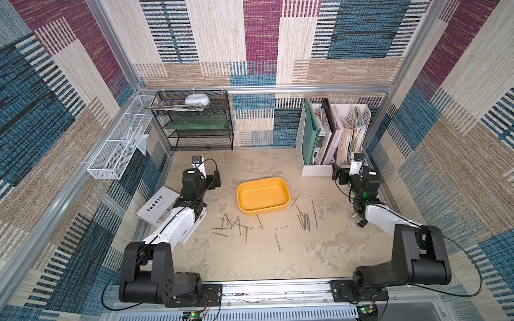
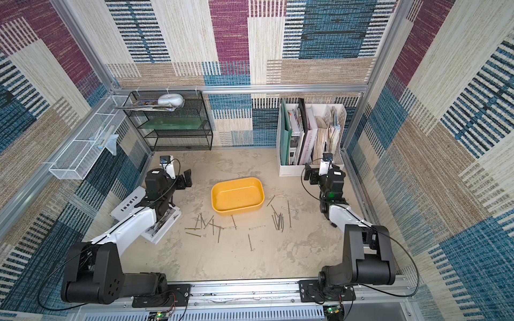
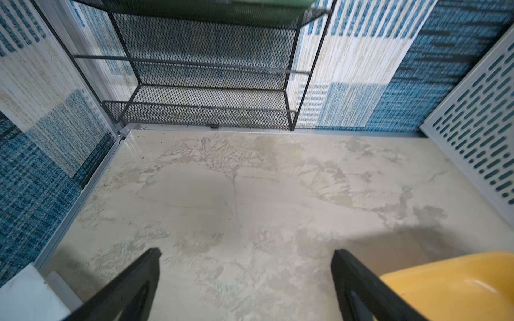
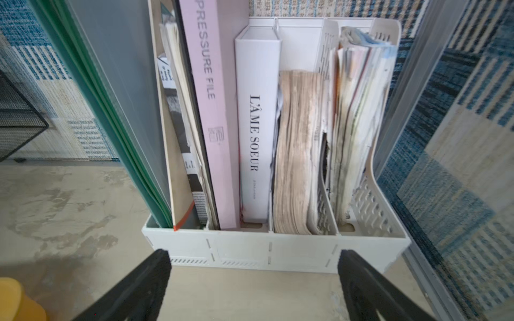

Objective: Put the nails on the desktop into the storage box
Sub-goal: Pick up the storage box at the center of the board.

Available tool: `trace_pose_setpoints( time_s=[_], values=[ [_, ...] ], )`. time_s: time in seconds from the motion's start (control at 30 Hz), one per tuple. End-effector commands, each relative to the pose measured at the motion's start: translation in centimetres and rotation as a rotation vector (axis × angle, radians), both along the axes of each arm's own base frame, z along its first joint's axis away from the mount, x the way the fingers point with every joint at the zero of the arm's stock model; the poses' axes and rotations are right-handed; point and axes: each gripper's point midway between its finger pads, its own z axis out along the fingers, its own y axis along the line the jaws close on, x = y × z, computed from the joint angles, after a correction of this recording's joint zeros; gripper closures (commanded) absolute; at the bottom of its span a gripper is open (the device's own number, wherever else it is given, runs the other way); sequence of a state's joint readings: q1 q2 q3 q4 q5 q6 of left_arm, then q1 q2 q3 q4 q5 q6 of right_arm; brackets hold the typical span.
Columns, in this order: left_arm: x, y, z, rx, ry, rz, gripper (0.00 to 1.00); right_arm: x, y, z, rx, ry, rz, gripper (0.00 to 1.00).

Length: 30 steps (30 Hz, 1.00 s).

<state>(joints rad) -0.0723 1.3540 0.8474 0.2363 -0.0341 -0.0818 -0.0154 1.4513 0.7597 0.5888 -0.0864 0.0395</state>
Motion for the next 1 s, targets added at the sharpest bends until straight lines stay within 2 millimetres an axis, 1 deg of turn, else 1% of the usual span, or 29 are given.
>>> trace_pose_setpoints(
  time_s=[0.0,0.03,0.1,0.2,0.23,0.3,0.37,0.43,0.53,0.6,0.67,0.8,0.87,0.97],
  values=[
    [-2.6,-4.4,-2.3,-0.042,0.264,-0.105,0.01,-0.8,3.3,-4.6,0.033,0.286,0.049,0.01],
    [-3.0,-5.8,-2.2,-0.016,0.294,-0.135,0.01,-0.8,4.2,-4.7,0.014,0.311,0.052,0.01],
    [-4.0,-8.3,-2.8,0.010,0.381,-0.181,0.01,-0.8,5.9,-5.4,-0.015,0.382,0.044,0.01],
    [-5.6,-10.2,-4.7,-0.034,0.546,-0.189,0.01,-1.0,6.9,-6.1,0.027,0.477,0.033,0.01],
    [-6.2,-10.4,-5.1,-0.049,0.581,-0.178,0.01,-1.2,7.2,-6.2,0.046,0.496,0.032,0.01],
    [-7.3,-11.6,-5.8,-0.112,0.633,-0.189,0.02,-1.7,7.8,-6.3,0.077,0.527,0.041,0.01],
    [-7.9,-12.1,-6.5,-0.154,0.675,-0.173,0.03,-2.1,7.9,-6.6,0.110,0.551,0.030,0.00],
    [-8.2,-12.2,-7.7,-0.165,0.727,-0.149,0.05,-2.6,8.2,-7.3,0.128,0.577,0.039,0.01],
    [-8.6,-13.6,-9.4,-0.192,0.803,-0.180,0.08,-3.4,8.7,-8.5,0.139,0.614,0.053,0.02],
    [-8.7,-13.9,-10.6,-0.196,0.845,-0.167,0.11,-3.9,8.9,-8.8,0.142,0.623,0.061,0.02],
    [-8.9,-13.5,-11.9,-0.180,0.886,-0.130,0.13,-4.2,8.9,-8.9,0.143,0.623,0.061,0.02],
    [-8.6,-13.7,-13.8,-0.168,0.935,-0.118,0.18,-4.8,9.0,-8.7,0.139,0.619,0.071,0.02],
    [-8.2,-13.4,-14.9,-0.136,0.961,-0.096,0.23,-5.1,9.0,-8.8,0.134,0.622,0.069,0.02],
    [-7.5,-13.3,-15.7,-0.105,0.979,-0.085,0.31,-5.5,9.0,-8.9,0.127,0.622,0.076,0.02]
  ],
)
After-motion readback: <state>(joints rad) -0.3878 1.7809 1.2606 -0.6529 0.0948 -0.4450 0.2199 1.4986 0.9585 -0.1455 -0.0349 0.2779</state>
